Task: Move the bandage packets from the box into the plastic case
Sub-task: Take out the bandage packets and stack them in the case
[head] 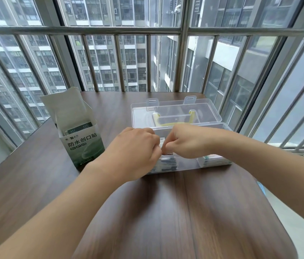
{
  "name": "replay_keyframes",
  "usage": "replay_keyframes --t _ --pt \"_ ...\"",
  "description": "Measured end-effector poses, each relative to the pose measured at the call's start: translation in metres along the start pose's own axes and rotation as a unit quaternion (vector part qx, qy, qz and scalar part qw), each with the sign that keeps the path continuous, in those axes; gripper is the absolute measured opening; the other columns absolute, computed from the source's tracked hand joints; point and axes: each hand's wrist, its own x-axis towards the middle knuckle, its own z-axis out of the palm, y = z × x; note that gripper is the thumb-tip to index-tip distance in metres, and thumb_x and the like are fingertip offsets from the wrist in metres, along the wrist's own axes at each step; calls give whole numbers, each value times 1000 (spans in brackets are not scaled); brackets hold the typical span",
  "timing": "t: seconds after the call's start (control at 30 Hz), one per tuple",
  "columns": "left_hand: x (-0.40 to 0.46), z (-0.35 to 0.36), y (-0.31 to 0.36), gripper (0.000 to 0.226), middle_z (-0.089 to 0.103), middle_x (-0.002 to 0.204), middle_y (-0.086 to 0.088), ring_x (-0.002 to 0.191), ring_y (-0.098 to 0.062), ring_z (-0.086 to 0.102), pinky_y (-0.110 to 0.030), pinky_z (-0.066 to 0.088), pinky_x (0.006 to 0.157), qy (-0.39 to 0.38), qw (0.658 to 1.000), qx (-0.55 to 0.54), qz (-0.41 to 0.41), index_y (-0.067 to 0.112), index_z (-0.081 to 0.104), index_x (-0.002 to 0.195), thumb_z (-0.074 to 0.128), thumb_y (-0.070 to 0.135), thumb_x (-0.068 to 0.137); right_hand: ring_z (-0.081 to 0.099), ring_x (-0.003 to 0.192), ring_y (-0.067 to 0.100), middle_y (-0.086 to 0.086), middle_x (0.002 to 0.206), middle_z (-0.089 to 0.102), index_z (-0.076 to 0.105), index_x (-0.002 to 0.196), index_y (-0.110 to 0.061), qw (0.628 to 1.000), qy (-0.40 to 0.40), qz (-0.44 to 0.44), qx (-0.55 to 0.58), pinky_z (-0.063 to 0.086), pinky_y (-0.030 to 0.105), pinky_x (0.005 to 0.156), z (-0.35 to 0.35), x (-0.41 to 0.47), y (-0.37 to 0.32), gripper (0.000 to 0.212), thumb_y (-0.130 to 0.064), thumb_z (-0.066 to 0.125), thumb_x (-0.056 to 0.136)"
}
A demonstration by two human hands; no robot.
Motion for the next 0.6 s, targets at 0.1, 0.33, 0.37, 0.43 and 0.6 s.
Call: replay_keyframes --t 0.1,0.33,0.37,0.43,0.6 --pt "0 0 1 56 62 100 6 90 -21 59 -37 46 83 -5 1000 -12 4 22 66 86 13 40 81 35 50 9 -3 58 39 52 67 -12 999 -35 -19 -34 30 18 48 0 1 -3 33 -21 44 99" --pt "-5 2 4 29 55 90 1 87 -23 55 -43 47 79 14 996 -85 -12 17 54 82 27 27 81 48 56 -2 -9 66 42 42 64 -21 997 -72 -37 -20 36 7 52 -3 6 -13 39 -13 38 102" --pt "-5 3 4 27 53 88 2 85 -22 54 -43 47 78 21 995 -93 -13 16 54 81 28 26 81 46 60 1 -7 68 44 44 66 -20 996 -74 -37 -22 36 8 53 -3 8 -13 37 -12 39 101" --pt "-6 3 5 23 52 87 2 82 -22 52 -43 47 76 36 993 -112 -18 16 52 80 30 22 80 47 71 12 -2 76 52 50 72 -15 995 -77 -44 -39 39 13 61 -3 10 -14 30 -13 40 100" --pt "-7 -1 4 21 49 83 4 78 -25 50 -41 45 71 41 988 -143 -34 14 50 78 31 16 71 60 92 29 16 102 68 67 98 -2 992 -77 -53 -87 50 41 84 -1 16 -16 27 -21 48 96"
